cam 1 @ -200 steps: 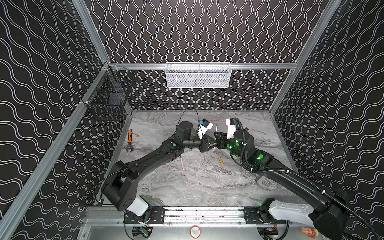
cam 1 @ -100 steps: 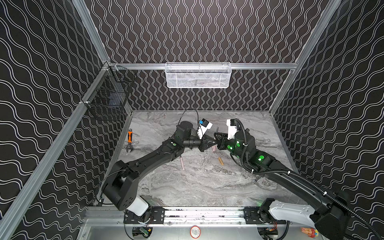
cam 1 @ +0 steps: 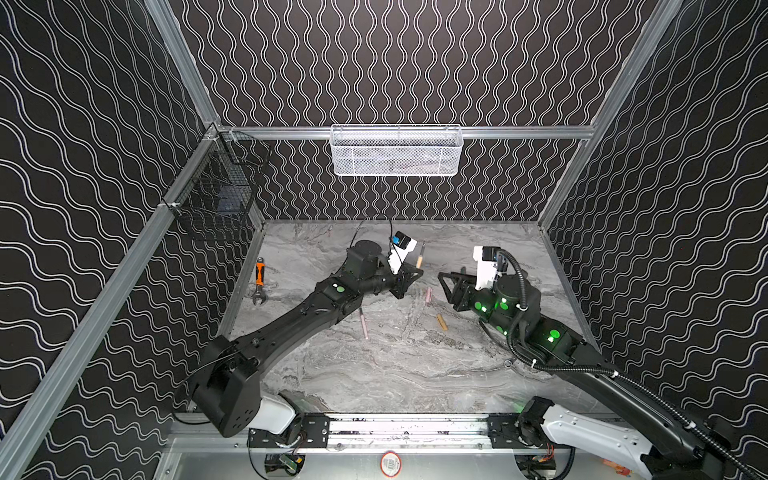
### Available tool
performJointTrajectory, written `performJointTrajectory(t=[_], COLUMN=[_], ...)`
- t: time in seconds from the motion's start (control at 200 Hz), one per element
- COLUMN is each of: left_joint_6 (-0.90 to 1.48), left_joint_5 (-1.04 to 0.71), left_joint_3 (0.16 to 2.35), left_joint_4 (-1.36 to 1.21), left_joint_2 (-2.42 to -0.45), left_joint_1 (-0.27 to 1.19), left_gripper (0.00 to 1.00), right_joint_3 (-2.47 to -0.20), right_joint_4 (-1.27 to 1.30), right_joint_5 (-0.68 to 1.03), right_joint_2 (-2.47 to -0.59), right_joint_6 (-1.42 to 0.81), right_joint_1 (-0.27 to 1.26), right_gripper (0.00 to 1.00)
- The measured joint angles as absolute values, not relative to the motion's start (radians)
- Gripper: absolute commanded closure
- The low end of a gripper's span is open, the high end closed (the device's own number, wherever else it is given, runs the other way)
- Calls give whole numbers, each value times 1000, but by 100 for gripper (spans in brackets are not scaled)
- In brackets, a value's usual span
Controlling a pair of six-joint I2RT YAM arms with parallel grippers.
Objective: Insert the pens into the pen caps
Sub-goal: 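Open the right gripper and move it down toward the tan cap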
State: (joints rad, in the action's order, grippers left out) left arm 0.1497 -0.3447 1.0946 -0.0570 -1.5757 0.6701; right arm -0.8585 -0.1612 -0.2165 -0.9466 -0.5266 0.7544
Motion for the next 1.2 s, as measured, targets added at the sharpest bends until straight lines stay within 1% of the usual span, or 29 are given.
performJointTrajectory(t=[0.035,0.13,0.215,0.35,0.46,0.506,0.626,0.681,0.741,0.866,0.966,1.126,1.201], left_joint_6=[138,106,96,94,99,99,103,105,106,107,110,114,126], left_joint_5=[-336,-314,-309,-327,-379,-405,-463,-476,-482,-482,-474,-464,-462], left_joint_3=[1087,1056,1033,1007,987,984,993,998,1000,1000,998,998,998], left_joint_4=[-57,-62,-74,-116,-163,-176,-189,-188,-189,-188,-189,-190,-191], left_joint_2=[-1568,-1545,-1527,-1498,-1484,-1485,-1494,-1500,-1502,-1501,-1494,-1491,-1491], left_joint_1=[675,690,697,699,700,700,701,701,701,701,701,701,701], left_gripper=[94,94,94,95,96,96,96,95,95,95,95,95,95], right_joint_3=[-842,-808,-766,-707,-714,-716,-725,-736,-754,-817,-818,-815,-815], right_joint_4=[-189,-253,-290,-307,-327,-331,-332,-316,-308,-338,-379,-407,-413], right_joint_5=[-228,-214,-181,-107,-65,-51,-35,-40,-39,-16,11,-3,-11], right_joint_2=[-955,-1003,-1057,-1153,-1263,-1282,-1218,-1181,-1182,-1326,-1385,-1438,-1468], right_joint_6=[-536,-554,-557,-542,-518,-511,-507,-501,-480,-452,-440,-427,-424], right_joint_1=[736,660,599,552,540,540,541,538,534,536,557,576,579], right_gripper=[58,53,51,43,43,45,47,47,45,41,39,39,41])
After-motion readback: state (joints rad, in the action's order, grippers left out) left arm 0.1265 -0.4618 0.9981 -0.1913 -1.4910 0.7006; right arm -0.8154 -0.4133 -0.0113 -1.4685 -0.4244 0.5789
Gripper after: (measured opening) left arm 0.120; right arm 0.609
